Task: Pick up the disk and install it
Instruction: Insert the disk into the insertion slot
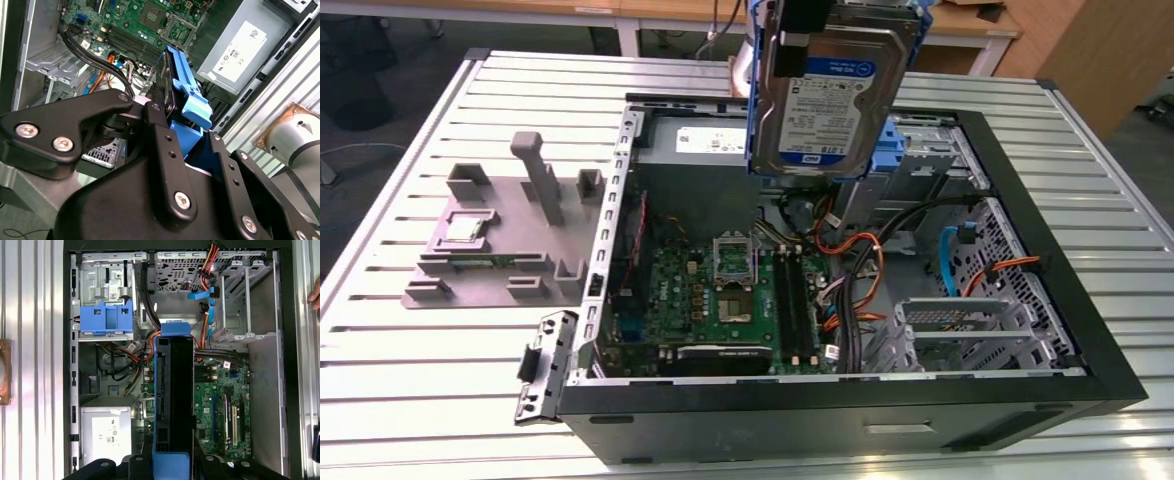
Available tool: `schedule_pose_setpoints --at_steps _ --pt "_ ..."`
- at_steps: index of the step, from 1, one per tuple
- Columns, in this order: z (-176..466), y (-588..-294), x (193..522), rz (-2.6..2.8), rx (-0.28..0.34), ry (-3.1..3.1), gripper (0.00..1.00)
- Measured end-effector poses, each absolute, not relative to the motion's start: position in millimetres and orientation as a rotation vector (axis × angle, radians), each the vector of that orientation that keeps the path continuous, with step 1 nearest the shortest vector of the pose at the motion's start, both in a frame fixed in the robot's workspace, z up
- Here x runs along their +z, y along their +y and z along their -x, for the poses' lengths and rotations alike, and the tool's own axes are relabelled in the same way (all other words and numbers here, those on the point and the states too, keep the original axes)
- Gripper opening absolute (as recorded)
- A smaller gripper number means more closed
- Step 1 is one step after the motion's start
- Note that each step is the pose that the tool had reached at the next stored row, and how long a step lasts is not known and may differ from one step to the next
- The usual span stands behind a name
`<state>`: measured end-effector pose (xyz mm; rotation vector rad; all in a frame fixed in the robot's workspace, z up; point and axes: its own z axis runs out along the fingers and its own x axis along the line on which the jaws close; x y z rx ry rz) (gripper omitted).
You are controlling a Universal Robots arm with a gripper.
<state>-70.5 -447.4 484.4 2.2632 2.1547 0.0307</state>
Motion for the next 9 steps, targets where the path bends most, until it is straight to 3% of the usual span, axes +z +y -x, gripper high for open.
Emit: schedule_pose_setpoints --at_steps 9 --pt "70.5 -457.6 484.2 -2.261 0.025 2.152 0.37"
